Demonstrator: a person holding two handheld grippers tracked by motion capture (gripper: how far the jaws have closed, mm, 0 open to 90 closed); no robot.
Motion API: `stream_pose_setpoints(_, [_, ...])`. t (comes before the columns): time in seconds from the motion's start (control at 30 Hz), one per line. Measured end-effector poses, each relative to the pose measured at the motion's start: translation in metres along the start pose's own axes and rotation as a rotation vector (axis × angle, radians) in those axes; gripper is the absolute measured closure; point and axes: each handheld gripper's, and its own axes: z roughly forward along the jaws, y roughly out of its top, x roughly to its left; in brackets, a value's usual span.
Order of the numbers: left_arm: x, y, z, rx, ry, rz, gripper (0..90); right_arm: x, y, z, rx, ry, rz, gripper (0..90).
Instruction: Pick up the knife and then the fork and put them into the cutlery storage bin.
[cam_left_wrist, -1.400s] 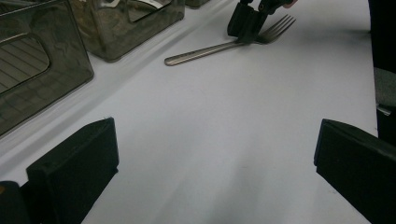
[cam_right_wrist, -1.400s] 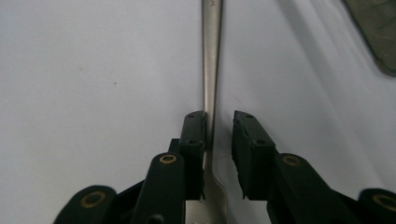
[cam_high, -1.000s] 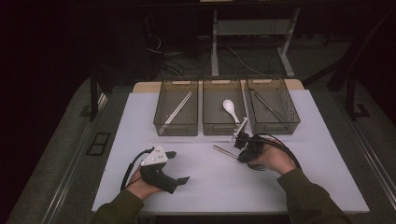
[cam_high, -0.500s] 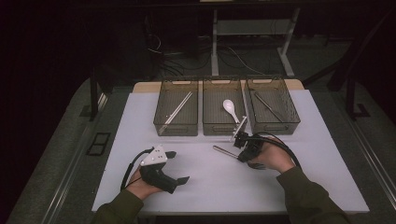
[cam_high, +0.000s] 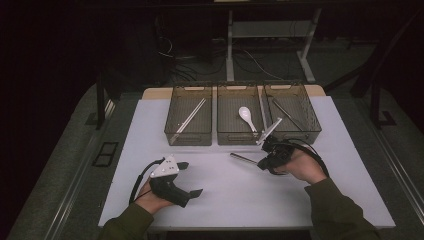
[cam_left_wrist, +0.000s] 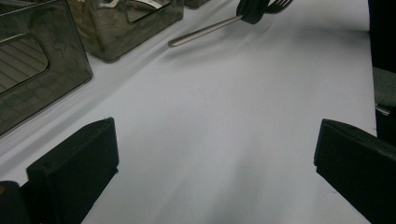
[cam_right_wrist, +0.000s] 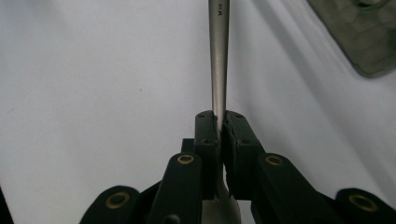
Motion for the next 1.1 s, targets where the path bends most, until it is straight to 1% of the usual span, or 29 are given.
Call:
stream_pose_setpoints(0.17, [0.000,0.000,0.000,0.002,-0.001,0.000,0.0,-0.006,-0.006,-0.011,-0.048,0.009,0.027,84.2])
stream_pose_setpoints(0.27, [0.000,0.000,0.000,0.002,0.000,-0.001,0.0,-0.009,-0.010,-0.019,-0.079,0.023,0.065,84.2])
stream_pose_setpoints(0.33, [0.000,0.000,0.000,0.002,-0.001,-0.001,0.0,-0.012,-0.013,-0.024,-0.103,0.023,0.068,84.2])
stream_pose_setpoints(0.43, [0.000,0.000,0.000,0.002,-0.002,0.000,0.0,-0.016,-0.017,-0.032,-0.129,0.011,0.077,84.2])
stream_pose_setpoints(0.57, [0.001,-0.001,0.001,0.003,-0.004,-0.006,0.0,-0.022,-0.021,-0.043,-0.178,-0.005,0.102,84.2])
stream_pose_setpoints(0.73, [0.002,-0.001,0.002,0.003,-0.009,0.000,0.0,-0.030,-0.027,-0.059,-0.225,-0.027,0.131,84.2])
stream_pose_setpoints(1.03, [0.002,-0.001,0.002,0.002,-0.009,-0.002,0.0,-0.047,-0.037,-0.089,-0.334,-0.061,0.184,84.3])
stream_pose_setpoints(1.1, [0.002,-0.001,0.002,0.000,-0.008,-0.005,0.0,-0.051,-0.039,-0.095,-0.346,-0.071,0.195,84.3])
